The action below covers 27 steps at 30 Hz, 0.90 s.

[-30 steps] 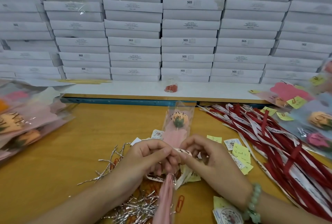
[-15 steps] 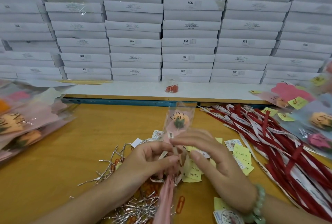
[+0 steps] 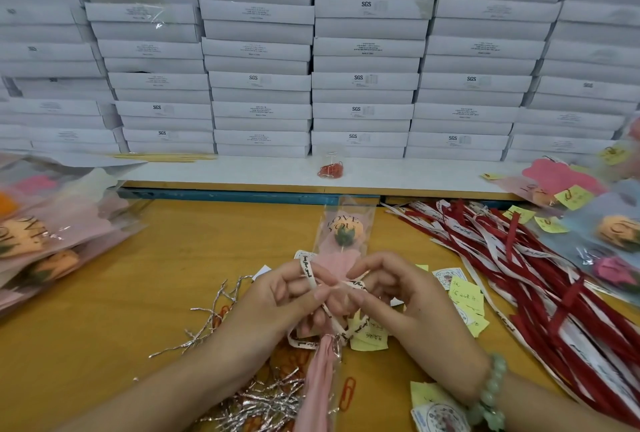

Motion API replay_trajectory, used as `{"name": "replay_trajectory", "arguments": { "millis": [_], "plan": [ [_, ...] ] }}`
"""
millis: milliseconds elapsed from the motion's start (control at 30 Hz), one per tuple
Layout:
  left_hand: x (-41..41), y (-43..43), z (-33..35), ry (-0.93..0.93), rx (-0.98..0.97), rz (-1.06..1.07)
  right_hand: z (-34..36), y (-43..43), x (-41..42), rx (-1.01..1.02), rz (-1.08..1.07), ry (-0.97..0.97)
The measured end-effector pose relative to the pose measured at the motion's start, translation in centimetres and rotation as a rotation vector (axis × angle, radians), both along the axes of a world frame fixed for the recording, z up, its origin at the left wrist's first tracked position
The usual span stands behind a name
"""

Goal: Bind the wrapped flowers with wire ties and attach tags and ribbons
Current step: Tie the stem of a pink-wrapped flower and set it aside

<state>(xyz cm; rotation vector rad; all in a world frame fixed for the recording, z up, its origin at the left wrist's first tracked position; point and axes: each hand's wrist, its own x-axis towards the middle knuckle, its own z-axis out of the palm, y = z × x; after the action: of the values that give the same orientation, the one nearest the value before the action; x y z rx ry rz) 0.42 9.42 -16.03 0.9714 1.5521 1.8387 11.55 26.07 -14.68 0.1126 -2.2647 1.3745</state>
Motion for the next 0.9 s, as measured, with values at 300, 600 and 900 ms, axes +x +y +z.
{"name": "replay_trajectory", "arguments": {
  "millis": [300, 600, 900],
  "plan": [
    [0.4, 0.4, 0.4, -0.094, 0.066, 0.093, 1.1, -0.1, 0.2, -0.25, 0.229, -0.194],
    [0.4, -0.1, 0.3, -0.042, 0.004, 0.02, 0.4, -1.0, 0.2, 0.199, 0.001, -0.176],
    [0.8, -0.3, 0.6, 0.067, -0.044, -0.008, 0.3, -0.8, 0.2, 0.334, 0.017, -0.095]
  ]
}}
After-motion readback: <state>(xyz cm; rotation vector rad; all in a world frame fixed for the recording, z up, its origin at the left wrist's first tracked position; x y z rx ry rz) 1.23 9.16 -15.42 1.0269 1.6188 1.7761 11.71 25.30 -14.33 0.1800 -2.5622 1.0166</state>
